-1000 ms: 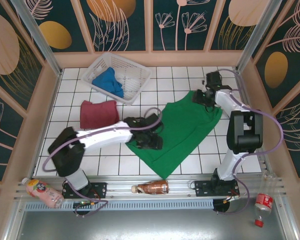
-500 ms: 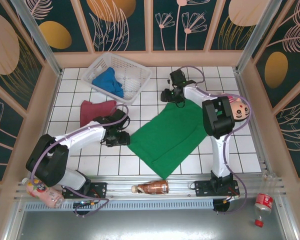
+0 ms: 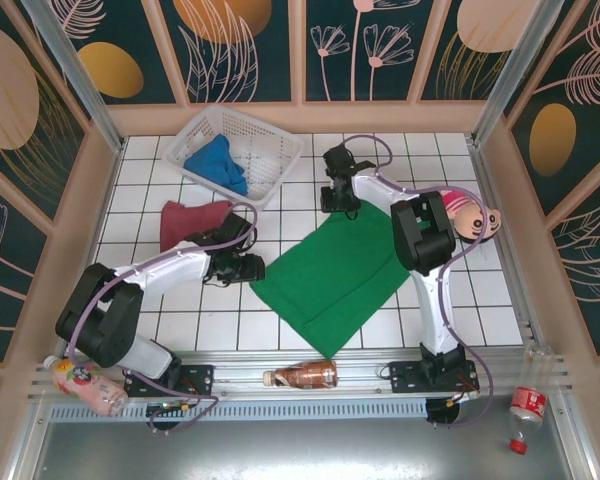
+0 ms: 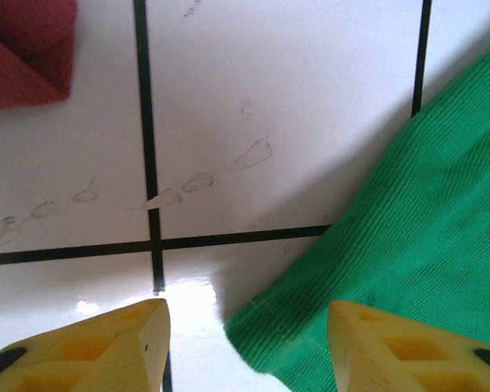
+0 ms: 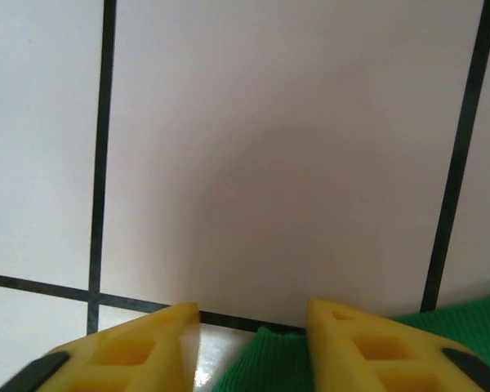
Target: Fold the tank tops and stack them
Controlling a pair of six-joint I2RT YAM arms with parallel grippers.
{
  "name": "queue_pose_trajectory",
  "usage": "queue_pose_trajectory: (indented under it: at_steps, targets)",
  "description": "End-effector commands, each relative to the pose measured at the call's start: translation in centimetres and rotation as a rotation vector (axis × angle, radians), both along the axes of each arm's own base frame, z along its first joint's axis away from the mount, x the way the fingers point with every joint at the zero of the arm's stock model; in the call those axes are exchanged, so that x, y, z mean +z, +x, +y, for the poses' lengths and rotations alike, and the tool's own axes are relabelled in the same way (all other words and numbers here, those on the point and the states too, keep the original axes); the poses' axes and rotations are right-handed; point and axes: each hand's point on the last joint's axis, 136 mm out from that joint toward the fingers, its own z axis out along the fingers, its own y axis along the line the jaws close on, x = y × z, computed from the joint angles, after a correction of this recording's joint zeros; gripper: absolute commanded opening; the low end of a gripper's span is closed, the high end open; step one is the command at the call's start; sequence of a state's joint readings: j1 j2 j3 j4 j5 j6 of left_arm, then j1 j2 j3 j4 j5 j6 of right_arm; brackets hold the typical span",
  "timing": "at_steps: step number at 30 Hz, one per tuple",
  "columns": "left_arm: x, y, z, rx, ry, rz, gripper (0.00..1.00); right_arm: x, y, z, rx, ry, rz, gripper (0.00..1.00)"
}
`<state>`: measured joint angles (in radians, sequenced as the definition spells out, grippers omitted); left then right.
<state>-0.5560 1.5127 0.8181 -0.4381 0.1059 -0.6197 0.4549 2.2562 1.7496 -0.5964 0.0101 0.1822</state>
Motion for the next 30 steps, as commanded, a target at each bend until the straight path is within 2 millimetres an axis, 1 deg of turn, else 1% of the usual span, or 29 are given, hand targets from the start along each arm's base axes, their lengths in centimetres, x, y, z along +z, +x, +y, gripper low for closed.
queue_pose_trajectory:
  at_steps: [1,4,7,9,11,13,14,16,17,20,23,25,28,30]
  targets:
    - [-0.8,-0.1,-0.5,-0.027,-0.027,0.012,0.51,-1.0,0.0,-0.8,0.013,-0.109,0.011,0.32]
    - [-1.3,-0.3,-0.2,-0.033,-0.011,0.016,0.48,-1.1,0.1,-0.8,0.008,-0.122,0.008,0.2]
    - [-1.5,-0.3,-0.7,-0.049,-0.034,0.023,0.42,-1.1,0.3,-0.8,0.006,-0.12,0.006,0.16]
    - [-1.4,-0.2,-1.1,-0.047,-0.057,0.02,0.37,-1.2,0.4,-0.7,0.001,-0.113,0.011,0.11]
    - [-1.6,-0.3,-1.0,-0.045,-0.058,0.022,0.31,-0.9,0.6,-0.5,-0.003,-0.091,0.005,0.06]
    - [-1.8,-0.5,-1.1,-0.049,-0.066,0.028,0.23,-0.2,1.0,-0.3,-0.01,-0.06,-0.016,0.02]
    - [-1.8,-0.5,-1.2,-0.052,-0.07,0.027,0.18,0.1,1.1,-0.2,-0.014,-0.044,-0.024,0.0]
    - [-1.4,-0.1,-1.4,-0.057,-0.072,0.014,0.06,1.0,1.6,0.2,-0.028,0.015,-0.041,0.0]
    - [-1.1,0.1,-1.4,-0.061,-0.068,0.005,0.01,1.5,1.8,0.2,-0.035,0.029,-0.057,0.0]
    - [-0.3,0.8,-1.3,-0.068,-0.043,-0.014,0.0,3.5,2.4,0.7,-0.048,0.129,-0.098,0.0]
    - [0.4,0.6,-1.5,-0.076,-0.059,-0.009,0.0,5.5,2.8,0.5,-0.062,0.199,-0.142,0.0]
    - [1.4,0.5,-2.0,-0.078,-0.093,-0.019,0.0,6.5,2.8,0.3,-0.068,0.248,-0.159,0.0]
    - [3.4,0.5,-2.7,-0.088,-0.139,-0.056,0.0,7.2,2.3,-0.3,-0.088,0.326,-0.18,0.0]
    - [4.1,0.2,-3.2,-0.105,-0.15,-0.07,0.0,7.5,1.8,-0.5,-0.089,0.359,-0.192,0.0]
